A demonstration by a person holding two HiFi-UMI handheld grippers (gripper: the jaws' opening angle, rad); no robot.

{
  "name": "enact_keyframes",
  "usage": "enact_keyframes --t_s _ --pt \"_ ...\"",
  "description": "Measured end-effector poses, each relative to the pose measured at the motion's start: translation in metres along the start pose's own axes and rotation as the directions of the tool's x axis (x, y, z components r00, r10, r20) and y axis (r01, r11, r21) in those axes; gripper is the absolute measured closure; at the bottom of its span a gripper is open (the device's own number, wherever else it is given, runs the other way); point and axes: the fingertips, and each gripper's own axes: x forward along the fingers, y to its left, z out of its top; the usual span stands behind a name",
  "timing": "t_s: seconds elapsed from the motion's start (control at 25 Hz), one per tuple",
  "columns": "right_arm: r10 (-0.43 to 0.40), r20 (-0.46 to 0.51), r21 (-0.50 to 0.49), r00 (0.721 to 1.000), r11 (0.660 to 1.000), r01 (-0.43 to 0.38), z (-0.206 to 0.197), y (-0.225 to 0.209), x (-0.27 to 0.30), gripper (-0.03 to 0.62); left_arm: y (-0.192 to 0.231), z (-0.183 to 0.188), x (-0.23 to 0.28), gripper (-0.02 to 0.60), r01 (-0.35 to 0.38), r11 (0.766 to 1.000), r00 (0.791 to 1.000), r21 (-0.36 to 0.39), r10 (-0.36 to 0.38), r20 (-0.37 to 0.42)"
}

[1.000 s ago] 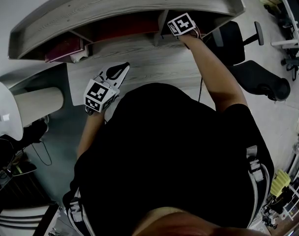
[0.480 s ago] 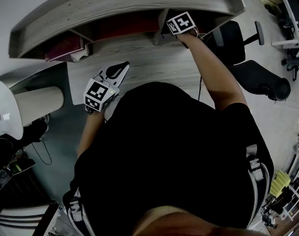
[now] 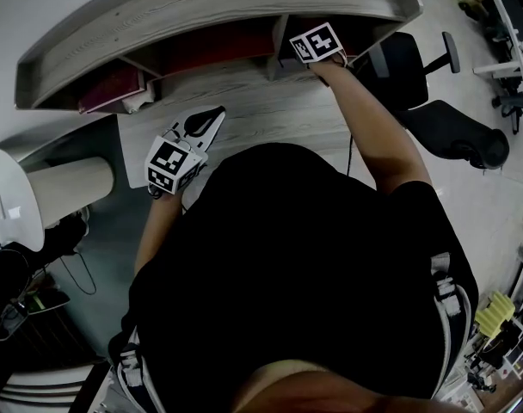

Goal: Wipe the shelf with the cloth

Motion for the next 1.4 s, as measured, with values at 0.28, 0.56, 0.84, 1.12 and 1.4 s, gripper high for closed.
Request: enact_keyframes --t_s 0.28,0.56,0.84,1.12,1.4 --pt "-0.024 0.043 0.003 0.999 1.000 0.023 -0.007 0.002 -0.025 0.540 -0.001 0.012 0.009 0.565 0.047 0.998 0.999 0.040 -0.047 0.007" --pt "-0.060 0.149 0.055 0.987 0.997 0.053 -0.008 0.001 -0.066 0.540 -0.005 0.013 0.015 0.565 0.091 0.994 0.996 0.057 -0.091 0.002" --pt "-0.111 0.233 0.093 0.966 0.991 0.092 -0.009 0.004 -0.108 0.540 -0.005 0.015 0.024 0.565 0.127 0.990 0.992 0.064 -0.127 0.000" --pt "-0.093 0.286 0.122 0.954 0.991 0.061 -0.019 0.019 -0.138 0.540 -0.008 0.019 0.033 0.565 0.158 0.984 0.987 0.079 -0.159 0.005" --pt "-0.103 0.349 0.126 0.931 0.990 0.062 -0.023 0.033 -0.173 0.540 -0.007 0.024 0.040 0.565 0.168 0.982 0.985 0.085 -0.170 0.011"
